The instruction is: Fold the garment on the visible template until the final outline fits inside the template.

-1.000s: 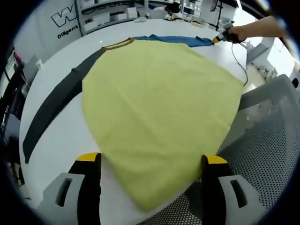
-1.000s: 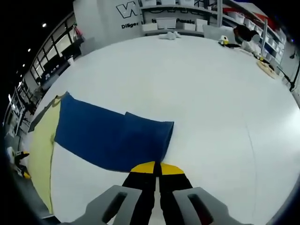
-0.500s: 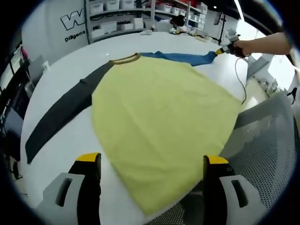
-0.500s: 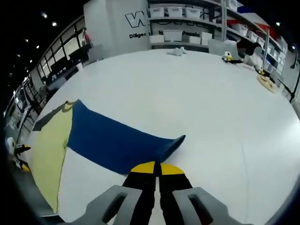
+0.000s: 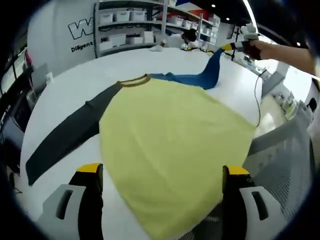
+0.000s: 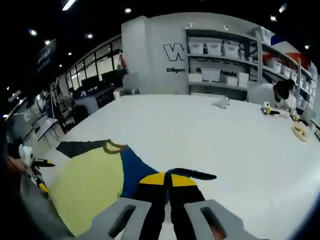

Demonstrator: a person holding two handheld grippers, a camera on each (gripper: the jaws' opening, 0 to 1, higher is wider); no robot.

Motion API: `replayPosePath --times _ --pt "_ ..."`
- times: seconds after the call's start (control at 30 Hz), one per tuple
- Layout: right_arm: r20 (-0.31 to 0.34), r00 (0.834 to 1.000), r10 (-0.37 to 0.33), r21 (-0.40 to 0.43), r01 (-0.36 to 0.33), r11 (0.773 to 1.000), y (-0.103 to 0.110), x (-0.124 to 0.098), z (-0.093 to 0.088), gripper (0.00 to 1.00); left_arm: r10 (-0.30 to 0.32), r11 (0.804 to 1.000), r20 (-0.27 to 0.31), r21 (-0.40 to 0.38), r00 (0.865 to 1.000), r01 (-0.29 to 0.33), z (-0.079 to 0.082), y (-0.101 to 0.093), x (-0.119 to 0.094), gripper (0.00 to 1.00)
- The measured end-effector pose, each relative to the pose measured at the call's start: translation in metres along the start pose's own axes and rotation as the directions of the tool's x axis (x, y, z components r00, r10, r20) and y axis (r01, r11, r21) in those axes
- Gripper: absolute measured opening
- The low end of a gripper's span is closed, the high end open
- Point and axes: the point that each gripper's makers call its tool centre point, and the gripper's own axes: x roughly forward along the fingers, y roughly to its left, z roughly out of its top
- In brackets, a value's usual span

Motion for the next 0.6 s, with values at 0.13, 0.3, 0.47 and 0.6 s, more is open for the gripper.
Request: replayPosePath --times 0.13,0.3,0.47,0.6 --pt "0.038 0.997 0.066 -0.033 -0.065 0.997 0.041 0.016 0.029 0.0 0.0 1.0 0.018 -0.017 1.0 0.0 0.002 0.006 0.0 0.99" --pt "0.053 0.985 0.167 -0.077 -0.162 0.984 0.099 0.043 0.055 0.0 0.008 0.999 0.039 -0.044 0.999 -0.007 0.0 0.012 -0.001 0.99" --pt "0.03 0.969 0.244 -0.112 -0.24 0.964 0.145 0.075 0.059 0.0 0.014 0.998 0.06 -0.062 0.998 -0.01 0.002 0.014 -0.003 0.99" --pt "0.008 0.956 0.292 -0.123 -0.289 0.949 0.179 0.093 0.056 0.0 0.019 0.997 0.068 -0.081 0.998 -0.013 -0.001 0.019 -0.004 0.99"
